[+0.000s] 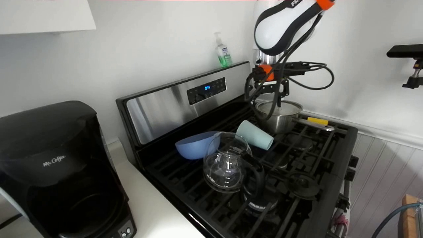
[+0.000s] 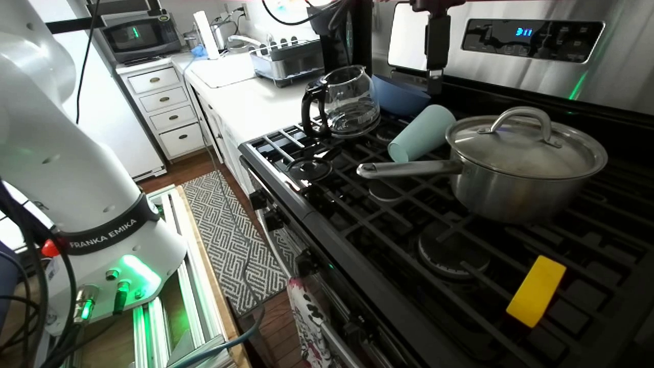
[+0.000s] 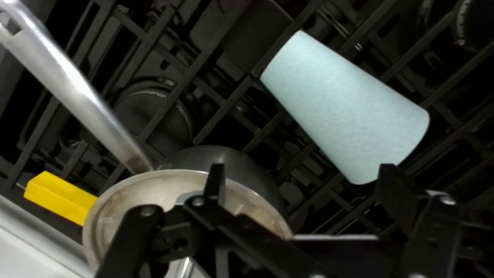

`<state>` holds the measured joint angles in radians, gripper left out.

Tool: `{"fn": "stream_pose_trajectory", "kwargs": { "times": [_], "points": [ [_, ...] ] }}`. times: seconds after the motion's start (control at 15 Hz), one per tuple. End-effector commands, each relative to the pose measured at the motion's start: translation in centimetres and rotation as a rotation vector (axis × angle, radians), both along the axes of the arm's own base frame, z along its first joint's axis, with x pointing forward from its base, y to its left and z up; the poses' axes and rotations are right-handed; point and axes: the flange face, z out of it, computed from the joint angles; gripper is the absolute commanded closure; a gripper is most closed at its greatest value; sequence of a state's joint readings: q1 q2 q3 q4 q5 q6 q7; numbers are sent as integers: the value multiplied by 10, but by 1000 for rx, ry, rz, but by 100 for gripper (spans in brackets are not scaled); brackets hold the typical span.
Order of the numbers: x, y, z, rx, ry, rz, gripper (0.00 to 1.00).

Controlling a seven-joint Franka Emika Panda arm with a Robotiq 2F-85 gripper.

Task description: Shift the cup to the counter

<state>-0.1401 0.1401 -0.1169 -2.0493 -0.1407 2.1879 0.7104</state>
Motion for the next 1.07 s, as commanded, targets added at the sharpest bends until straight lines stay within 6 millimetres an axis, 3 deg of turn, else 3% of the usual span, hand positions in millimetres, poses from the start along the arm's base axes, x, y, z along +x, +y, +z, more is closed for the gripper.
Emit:
{"fn": "stream_pose_trajectory", "kwargs": {
  "times": [0.0, 0.4, 0.73, 1.0],
  "points": [
    [52, 20, -30, 28, 17, -143, 0],
    [107, 26, -54, 31, 30, -326, 0],
    [118, 24, -58, 13, 220, -356, 0],
    [126, 24, -62, 0, 274, -383, 0]
  ]
}}
